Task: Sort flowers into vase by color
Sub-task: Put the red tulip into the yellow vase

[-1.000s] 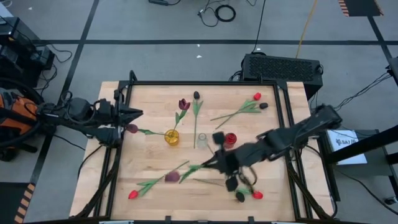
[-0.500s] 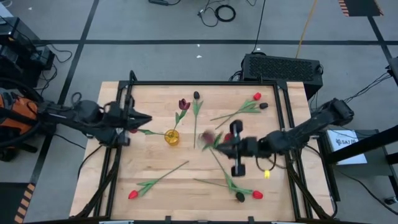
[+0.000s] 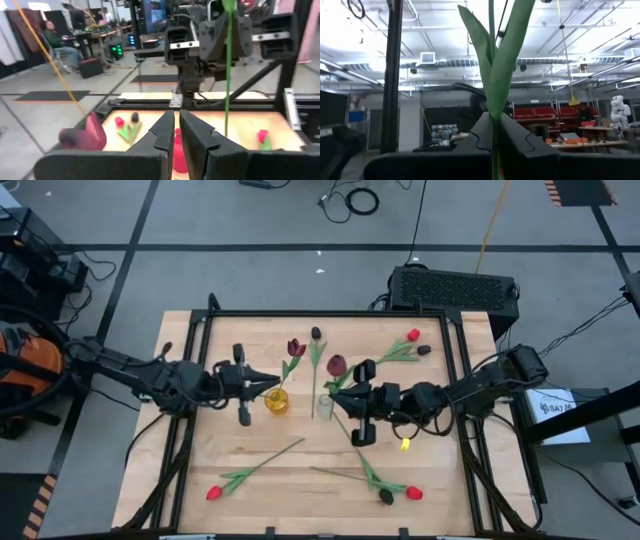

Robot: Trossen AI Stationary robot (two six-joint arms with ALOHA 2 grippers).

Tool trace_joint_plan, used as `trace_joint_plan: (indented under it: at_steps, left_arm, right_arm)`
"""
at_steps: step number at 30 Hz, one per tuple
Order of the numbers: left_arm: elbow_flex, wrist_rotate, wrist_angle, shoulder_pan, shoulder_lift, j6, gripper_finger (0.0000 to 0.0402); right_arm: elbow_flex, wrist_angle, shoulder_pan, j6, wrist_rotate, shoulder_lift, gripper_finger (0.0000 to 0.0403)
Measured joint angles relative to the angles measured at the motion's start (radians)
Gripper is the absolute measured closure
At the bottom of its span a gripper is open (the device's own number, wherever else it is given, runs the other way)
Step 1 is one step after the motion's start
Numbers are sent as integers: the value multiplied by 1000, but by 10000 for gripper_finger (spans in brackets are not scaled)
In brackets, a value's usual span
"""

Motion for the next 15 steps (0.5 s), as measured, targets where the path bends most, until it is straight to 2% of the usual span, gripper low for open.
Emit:
trace_joint_plan:
  at_steps: [6, 12, 15]
  left_arm:
    - [8, -24, 27, -49, 26, 24, 358]
    - [8, -19, 46, -81, 68, 15, 286]
    - [8, -16, 111, -89, 109, 16, 247]
  right_arm:
    - [41, -55, 1, -14, 0, 11, 399]
    - [55, -78, 0, -29, 1, 12, 399]
    - [60, -80, 0, -30, 0, 11, 399]
